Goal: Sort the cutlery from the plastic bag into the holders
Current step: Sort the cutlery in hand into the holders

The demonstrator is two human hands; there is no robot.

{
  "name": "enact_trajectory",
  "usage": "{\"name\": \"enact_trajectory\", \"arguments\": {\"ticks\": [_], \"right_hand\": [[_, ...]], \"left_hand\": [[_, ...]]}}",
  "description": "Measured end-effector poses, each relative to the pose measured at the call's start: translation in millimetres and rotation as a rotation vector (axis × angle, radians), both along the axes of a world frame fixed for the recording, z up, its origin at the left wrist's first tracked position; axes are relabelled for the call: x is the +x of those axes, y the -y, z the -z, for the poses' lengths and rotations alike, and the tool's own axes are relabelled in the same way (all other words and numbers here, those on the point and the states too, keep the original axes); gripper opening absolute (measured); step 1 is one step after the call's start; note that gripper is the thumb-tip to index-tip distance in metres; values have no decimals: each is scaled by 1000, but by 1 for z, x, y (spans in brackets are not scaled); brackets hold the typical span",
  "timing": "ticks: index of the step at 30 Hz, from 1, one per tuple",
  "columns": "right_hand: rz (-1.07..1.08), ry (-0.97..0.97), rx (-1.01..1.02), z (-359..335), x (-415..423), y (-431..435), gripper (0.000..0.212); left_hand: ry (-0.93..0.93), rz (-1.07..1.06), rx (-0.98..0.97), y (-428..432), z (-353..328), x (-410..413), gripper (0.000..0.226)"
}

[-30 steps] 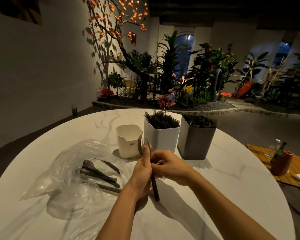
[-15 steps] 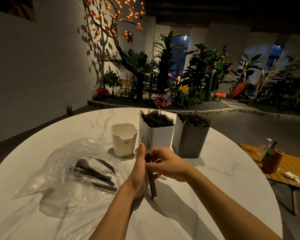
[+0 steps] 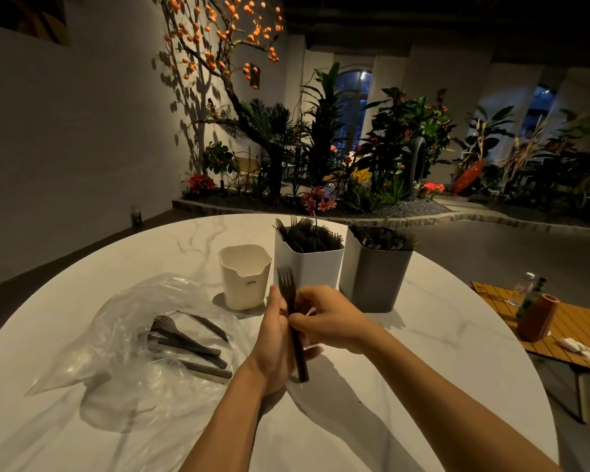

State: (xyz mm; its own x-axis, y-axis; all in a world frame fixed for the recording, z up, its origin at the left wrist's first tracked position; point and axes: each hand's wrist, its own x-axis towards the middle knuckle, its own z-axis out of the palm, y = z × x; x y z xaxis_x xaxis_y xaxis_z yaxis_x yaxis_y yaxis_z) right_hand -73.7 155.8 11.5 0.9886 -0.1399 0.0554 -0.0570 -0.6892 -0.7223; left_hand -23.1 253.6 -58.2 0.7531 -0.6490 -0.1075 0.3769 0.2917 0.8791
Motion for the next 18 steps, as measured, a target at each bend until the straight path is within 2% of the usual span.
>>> {"name": "enact_trajectory", "arguments": {"ticks": [2,7,9,11,15,18], "right_hand": [[36,105,63,-13,0,2,6],[224,543,272,-67,14,15,17],[292,645,274,-84,21,22,18],[327,675,197,-91,29,29,14],[324,602,81,-85,40,30,21],[318,569,-21,-72,44,26,18]], "left_hand": [[8,27,35,-1,3,1,72],[-12,0,69,-5,6,5,81],[-16,-4,80,-5,5,5,80],[-33,-20,84,-6,5,6,78],[-80,-34,78,-8,3,7,77],[-85,-30,88,-8,3,7,77]]}}
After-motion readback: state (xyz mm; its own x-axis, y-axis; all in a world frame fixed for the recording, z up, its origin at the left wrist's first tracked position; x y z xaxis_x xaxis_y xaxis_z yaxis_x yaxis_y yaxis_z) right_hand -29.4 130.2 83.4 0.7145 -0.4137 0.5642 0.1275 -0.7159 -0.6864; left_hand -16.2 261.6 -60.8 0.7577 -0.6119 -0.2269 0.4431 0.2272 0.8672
